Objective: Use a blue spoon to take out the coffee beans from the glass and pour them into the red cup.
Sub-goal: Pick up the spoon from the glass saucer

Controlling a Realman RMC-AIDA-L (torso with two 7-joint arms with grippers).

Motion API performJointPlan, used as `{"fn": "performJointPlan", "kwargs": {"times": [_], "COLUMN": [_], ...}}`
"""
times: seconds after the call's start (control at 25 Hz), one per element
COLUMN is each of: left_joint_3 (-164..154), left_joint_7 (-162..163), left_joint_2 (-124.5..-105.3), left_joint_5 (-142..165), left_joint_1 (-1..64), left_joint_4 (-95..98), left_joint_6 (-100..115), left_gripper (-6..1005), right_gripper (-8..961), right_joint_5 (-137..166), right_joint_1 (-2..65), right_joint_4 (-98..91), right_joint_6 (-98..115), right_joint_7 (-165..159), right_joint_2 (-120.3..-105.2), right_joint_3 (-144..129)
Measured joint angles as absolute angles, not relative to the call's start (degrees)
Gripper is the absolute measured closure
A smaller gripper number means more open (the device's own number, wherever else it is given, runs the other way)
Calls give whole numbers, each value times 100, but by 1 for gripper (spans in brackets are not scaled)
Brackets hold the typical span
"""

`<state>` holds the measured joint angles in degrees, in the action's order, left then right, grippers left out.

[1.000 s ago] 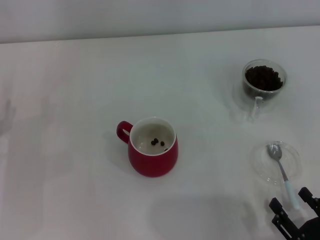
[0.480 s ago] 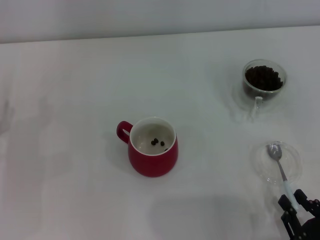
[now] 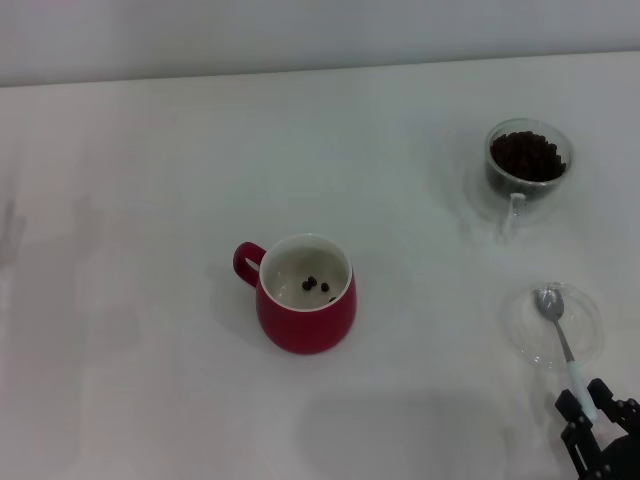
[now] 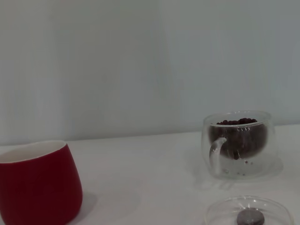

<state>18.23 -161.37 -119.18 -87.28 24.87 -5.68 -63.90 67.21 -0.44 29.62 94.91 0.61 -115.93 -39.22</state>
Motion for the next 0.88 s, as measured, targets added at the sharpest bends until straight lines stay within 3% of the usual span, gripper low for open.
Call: {"fn": "performJointPlan", "kwargs": {"times": [0.88], "left_joint_3": [1810], "left_joint_7": [-16136], "left_joint_2": [-11918], "left_joint_5": [-8728], "left_joint_1": [2505], "left_joint_4": [-589], "left_joint_6": [-6389], "left_gripper": [122], "right_gripper": [762], "right_joint_5": [6733], "right_joint_1": [-193], "right_joint_4": [2969], "right_joint_6": [9579], "right_joint_7": [52], "right_joint_2": [-11583], "right_joint_3": [-3867]}}
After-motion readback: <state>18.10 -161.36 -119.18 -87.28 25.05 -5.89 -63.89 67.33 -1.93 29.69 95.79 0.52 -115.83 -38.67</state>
